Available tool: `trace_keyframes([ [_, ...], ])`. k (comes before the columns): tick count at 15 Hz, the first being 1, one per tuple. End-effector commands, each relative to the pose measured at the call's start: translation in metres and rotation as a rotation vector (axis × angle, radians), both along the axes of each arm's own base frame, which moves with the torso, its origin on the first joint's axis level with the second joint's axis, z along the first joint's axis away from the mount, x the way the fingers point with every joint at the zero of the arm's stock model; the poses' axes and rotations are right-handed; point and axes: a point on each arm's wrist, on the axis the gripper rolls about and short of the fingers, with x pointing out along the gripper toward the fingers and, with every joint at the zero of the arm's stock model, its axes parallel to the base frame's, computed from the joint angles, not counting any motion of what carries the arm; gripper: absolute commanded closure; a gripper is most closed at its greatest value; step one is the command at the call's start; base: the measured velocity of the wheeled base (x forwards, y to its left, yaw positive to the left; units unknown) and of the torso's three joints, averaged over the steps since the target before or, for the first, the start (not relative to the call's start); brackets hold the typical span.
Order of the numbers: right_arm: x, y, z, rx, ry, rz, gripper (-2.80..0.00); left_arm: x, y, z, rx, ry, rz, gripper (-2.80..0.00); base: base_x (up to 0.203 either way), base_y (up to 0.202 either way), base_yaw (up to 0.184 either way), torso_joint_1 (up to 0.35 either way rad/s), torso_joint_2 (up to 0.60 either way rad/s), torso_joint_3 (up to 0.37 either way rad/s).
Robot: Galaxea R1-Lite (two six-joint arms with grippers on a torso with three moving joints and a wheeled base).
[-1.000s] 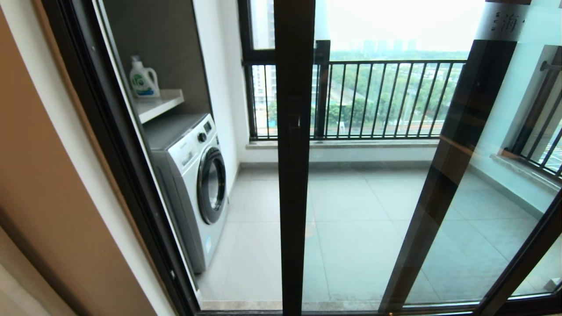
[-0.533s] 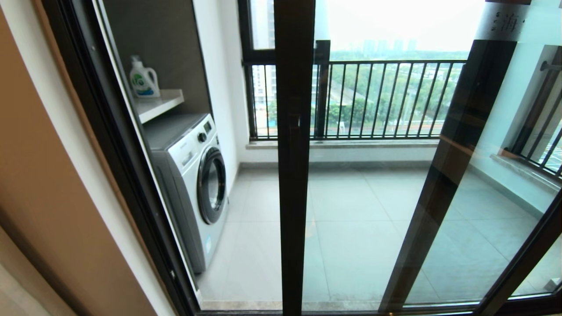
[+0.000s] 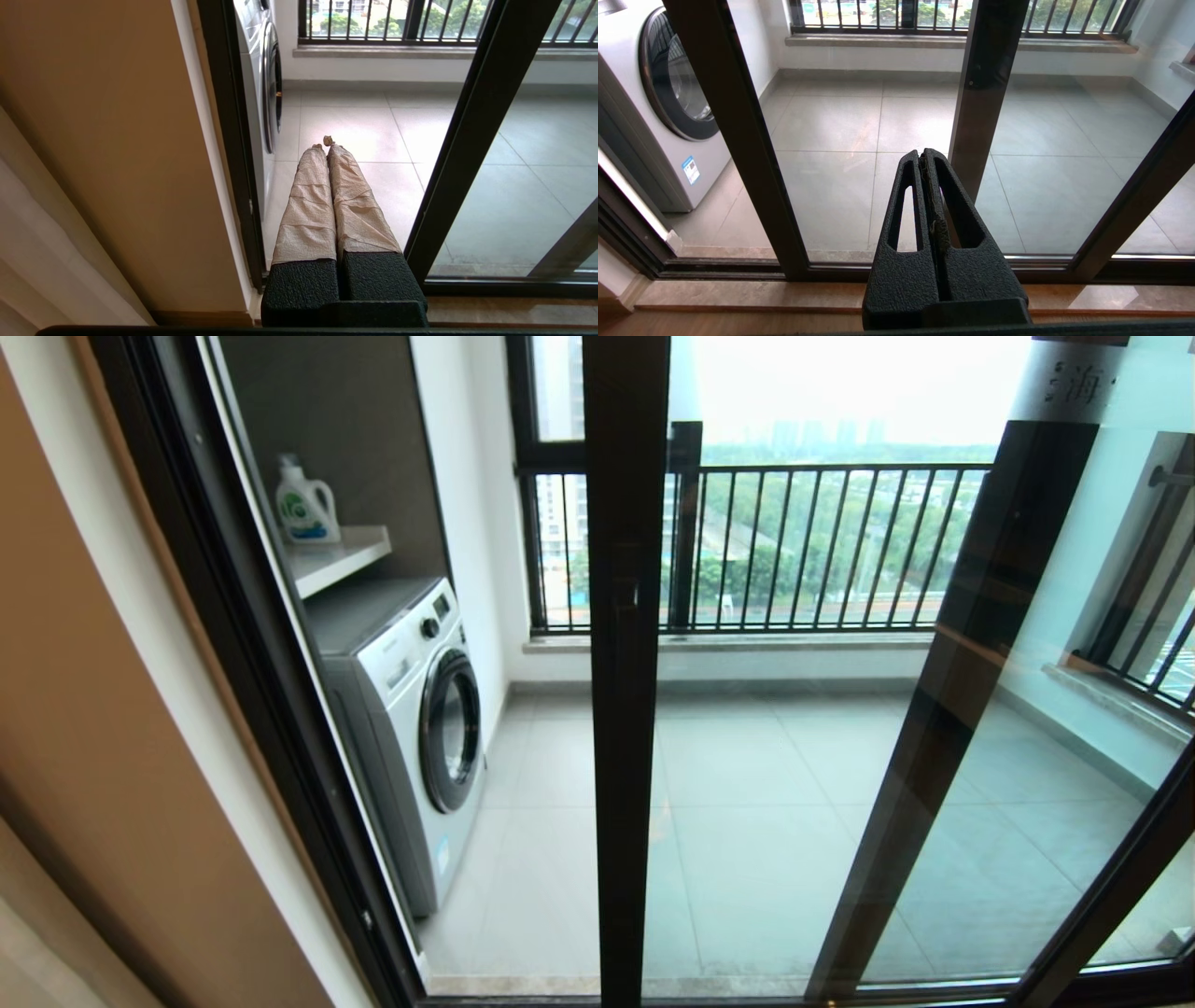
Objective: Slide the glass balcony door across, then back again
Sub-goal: Close the slid door
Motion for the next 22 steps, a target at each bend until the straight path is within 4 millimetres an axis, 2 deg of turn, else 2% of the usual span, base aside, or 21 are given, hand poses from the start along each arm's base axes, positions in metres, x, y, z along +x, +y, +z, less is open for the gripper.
trace_keyframes([
  [1, 0.000, 0.000, 0.000, -0.001, 0.003, 0.000, 0.00, 0.000, 0.000, 0.000, 0.001, 0.002, 0.000, 0.00, 0.000, 0.000, 0.000, 0.000, 0.00, 0.000],
  [7, 0.000, 0.000, 0.000, -0.001, 0.003, 0.002, 0.00, 0.000, 0.000, 0.000, 0.003, 0.011, 0.000, 0.00, 0.000, 0.000, 0.000, 0.000, 0.00, 0.000],
  [8, 0.000, 0.000, 0.000, -0.001, 0.002, 0.000, 0.00, 0.001, 0.000, 0.001, 0.024, 0.018, -0.005, 0.00, 0.000, 0.000, 0.000, 0.000, 0.00, 0.000],
  [10, 0.000, 0.000, 0.000, -0.001, 0.002, 0.001, 0.00, 0.005, -0.001, 0.004, 0.187, 0.048, -0.062, 0.00, 0.000, 0.000, 0.000, 0.000, 0.00, 0.000],
  [12, 0.000, 0.000, 0.000, -0.001, 0.003, 0.000, 0.00, 0.009, -0.002, 0.022, 0.213, 0.003, -0.104, 0.00, 0.000, 0.000, 0.000, 0.000, 0.00, 0.000],
  [14, 0.000, 0.000, 0.000, -0.001, 0.002, 0.000, 0.00, 0.017, -0.003, 0.068, 0.133, -0.020, -0.131, 0.00, 0.000, 0.000, 0.000, 0.000, 0.00, 0.000],
  [16, 0.000, 0.000, 0.000, -0.001, 0.002, 0.002, 0.00, 0.046, -0.004, 0.106, 0.070, 0.041, -0.148, 0.00, 0.000, 0.000, 0.000, 0.000, 0.00, 0.000],
  [18, 0.000, 0.000, 0.000, -0.001, 0.003, 0.002, 0.00, 0.090, -0.005, 0.138, 0.034, 0.059, -0.172, 0.00, 0.000, 0.000, 0.000, 0.000, 0.00, 0.000],
  [20, 0.000, 0.000, 0.000, -0.001, 0.003, 0.000, 0.00, 0.145, -0.013, 0.157, 0.011, 0.061, -0.228, 0.00, 0.000, 0.000, 0.000, 0.000, 0.00, 0.000],
  [22, 0.000, 0.000, 0.000, -0.001, 0.002, 0.000, 0.00, 0.197, -0.029, 0.173, -0.020, 0.049, -0.298, 0.00, 0.000, 0.000, 0.000, 0.000, 0.00, 0.000],
])
